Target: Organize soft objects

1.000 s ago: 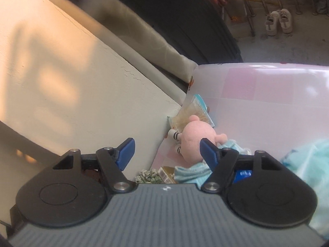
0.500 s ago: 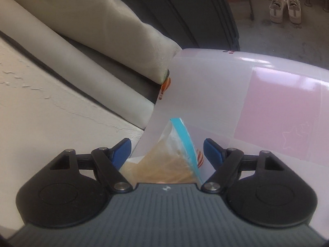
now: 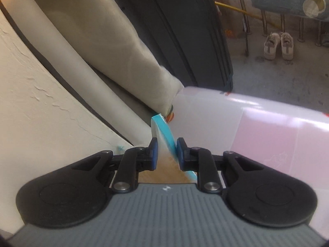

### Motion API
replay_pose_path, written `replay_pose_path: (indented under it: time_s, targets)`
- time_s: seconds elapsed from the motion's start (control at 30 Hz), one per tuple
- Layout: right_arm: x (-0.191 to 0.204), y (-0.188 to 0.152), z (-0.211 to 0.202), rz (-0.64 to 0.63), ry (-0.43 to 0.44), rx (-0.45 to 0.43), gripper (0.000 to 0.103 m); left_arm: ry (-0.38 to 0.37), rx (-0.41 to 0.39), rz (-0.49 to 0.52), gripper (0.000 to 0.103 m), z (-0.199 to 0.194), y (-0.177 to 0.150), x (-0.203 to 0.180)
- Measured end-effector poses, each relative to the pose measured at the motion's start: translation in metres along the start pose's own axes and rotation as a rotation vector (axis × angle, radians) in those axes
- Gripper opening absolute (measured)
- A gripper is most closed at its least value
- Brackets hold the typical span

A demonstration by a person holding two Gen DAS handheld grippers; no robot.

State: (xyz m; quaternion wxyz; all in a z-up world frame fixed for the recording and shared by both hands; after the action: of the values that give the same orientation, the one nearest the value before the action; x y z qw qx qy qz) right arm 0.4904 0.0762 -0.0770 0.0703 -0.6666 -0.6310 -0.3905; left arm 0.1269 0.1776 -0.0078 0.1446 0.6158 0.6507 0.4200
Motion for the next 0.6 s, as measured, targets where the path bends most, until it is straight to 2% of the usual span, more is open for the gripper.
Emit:
replay_pose_path:
  time_s: [0.13, 0.27, 0.4, 0.53, 0.6]
  targets:
    - [0.007, 0.007, -0.069, -0.013, 0.036, -0.066, 0.014, -0.029, -0.034, -0.011, 0.067, -0.012, 0.002, -0.001]
    - [0.006, -0.006, -0.137, -0.040, 0.092, -0.095, 0.014, -0.084, -0.055, -0.024, 0.067, -0.019, 0.002, -0.004]
    - [-0.015, -0.043, -0.173, 0.018, 0.130, -0.002, 0.014, -0.128, -0.039, -0.014, 0.063, -0.022, -0.003, -0.012]
    - [-0.044, -0.080, -0.190, 0.144, 0.187, 0.116, 0.014, -0.201, -0.030, 0.008, 0.055, -0.026, -0.006, -0.020]
    - [-0.057, -0.095, -0.194, 0.188, 0.202, 0.175, 0.014, -0.234, -0.031, 0.030, 0.054, -0.027, -0.007, -0.027]
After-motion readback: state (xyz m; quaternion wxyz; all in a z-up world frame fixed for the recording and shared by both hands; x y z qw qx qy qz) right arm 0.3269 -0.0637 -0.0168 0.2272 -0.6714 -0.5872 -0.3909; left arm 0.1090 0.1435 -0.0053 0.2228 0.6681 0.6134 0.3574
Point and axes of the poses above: each gripper's, at about its wrist camera, not at the fingertips, and z roughly the way its jaws point, x to its left, y to its top, the point moved 4 cm from there along z, roughly the way its jaws point, and after that the axes turned 15 degrees about z, right-handed, at the moved point
